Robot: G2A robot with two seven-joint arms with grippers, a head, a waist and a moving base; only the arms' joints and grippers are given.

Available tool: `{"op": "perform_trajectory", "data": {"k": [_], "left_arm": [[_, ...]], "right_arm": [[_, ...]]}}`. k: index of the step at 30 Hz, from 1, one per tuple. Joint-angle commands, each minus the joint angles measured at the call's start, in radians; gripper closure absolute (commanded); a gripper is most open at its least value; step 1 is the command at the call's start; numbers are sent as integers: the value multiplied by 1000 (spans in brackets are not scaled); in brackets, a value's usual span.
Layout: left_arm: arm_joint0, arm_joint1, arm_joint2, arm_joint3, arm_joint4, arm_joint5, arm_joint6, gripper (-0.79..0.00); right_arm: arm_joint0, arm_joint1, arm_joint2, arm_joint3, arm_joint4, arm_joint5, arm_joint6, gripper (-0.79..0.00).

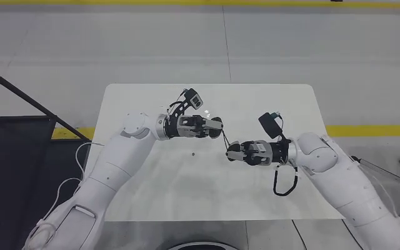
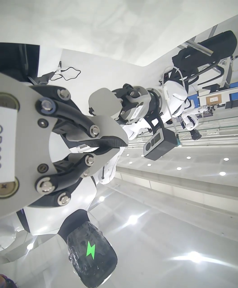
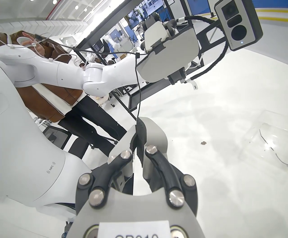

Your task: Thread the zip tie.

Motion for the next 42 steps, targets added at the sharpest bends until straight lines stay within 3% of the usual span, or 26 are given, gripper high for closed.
{"op": "perform_trajectory", "data": {"k": [1,26,42], "left_arm": [[0,-1,-2,3,4,-2,-1,0],[22,5,-66,46,66,-19,13,0],[39,5,-82,44,86,-14,6,0]], "right_arm": [[1,1,-1,-1,1,0,0,0],[-97,76,148,-173,146,0,0,0],[-185,81,291,-237,200,0,0,0]]}}
